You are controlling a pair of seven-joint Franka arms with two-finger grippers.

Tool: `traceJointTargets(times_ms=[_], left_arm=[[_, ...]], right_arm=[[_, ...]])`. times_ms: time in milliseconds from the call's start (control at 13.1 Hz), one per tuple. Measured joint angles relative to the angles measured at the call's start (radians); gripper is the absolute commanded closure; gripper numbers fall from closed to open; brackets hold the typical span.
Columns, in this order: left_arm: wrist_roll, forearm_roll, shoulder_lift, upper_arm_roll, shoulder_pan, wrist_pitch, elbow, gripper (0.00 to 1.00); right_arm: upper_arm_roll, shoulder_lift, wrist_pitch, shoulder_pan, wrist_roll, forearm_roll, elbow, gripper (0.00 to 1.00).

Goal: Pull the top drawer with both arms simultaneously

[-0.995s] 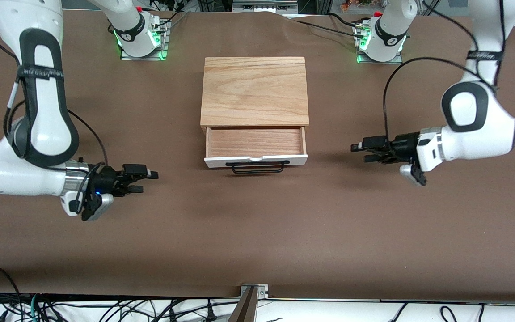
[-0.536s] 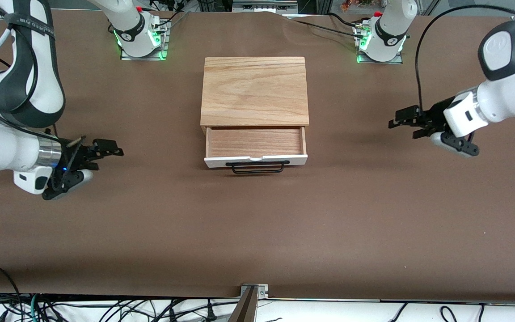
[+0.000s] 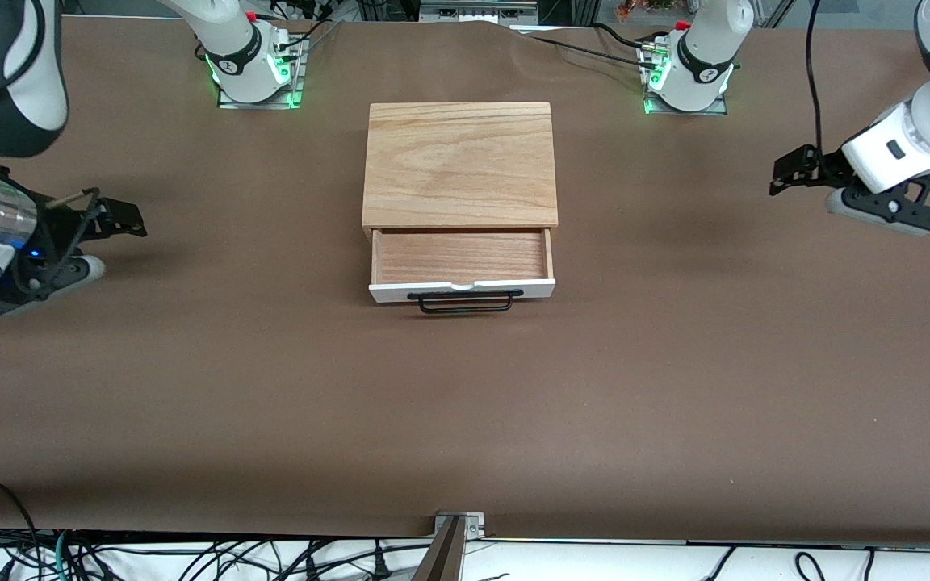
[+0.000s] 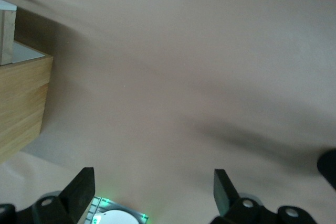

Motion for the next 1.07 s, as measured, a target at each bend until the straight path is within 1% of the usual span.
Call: traceJointTargets(times_ms=[77,153,306,383,459,612,689,842,1072], left_arm=[[0.0,0.042,-0.008,0.0,0.0,-0.025,0.019,0.0],[0.0,0.083,-0.012,-0.001,0.0,-0.046,0.039,0.0],[0.0,0.141,-0.014,-0.002,0.0,-0.062,0.071,0.0],[0.0,0.145,-0.013,-0.001,0.001,-0.063,0.076,0.0],[0.0,0.145,-0.013,-0.001,0.002,-0.063,0.076,0.0],[0.0,0.145,-0.013,-0.001,0.004,-0.065,0.076,0.0],[-0.002,0.144,-0.013,-0.001,0.004,-0.068,0.077,0.0],[-0.061,0.131,-0.013,-0.001,0.007,-0.07,0.082,0.0],[-0.16,0.125,-0.013,-0.002,0.01,-0.084,0.091,0.0]], right_arm=[[0.005,-0.017,-0.004,-0.01,0.049,-0.012,-0.015,0.0],[0.029,-0.035,-0.006,-0.034,0.093,-0.028,-0.035,0.0],[0.127,-0.082,0.006,-0.121,0.173,-0.081,-0.098,0.0],[0.171,-0.111,0.037,-0.162,0.219,-0.102,-0.141,0.0],[0.201,-0.147,0.078,-0.199,0.262,-0.112,-0.195,0.0],[0.219,-0.221,0.136,-0.252,0.3,-0.117,-0.291,0.0],[0.221,-0.249,0.147,-0.273,0.304,-0.117,-0.32,0.0],[0.221,-0.279,0.159,-0.299,0.304,-0.117,-0.34,0.0],[0.223,-0.284,0.166,-0.303,0.304,-0.117,-0.34,0.0]])
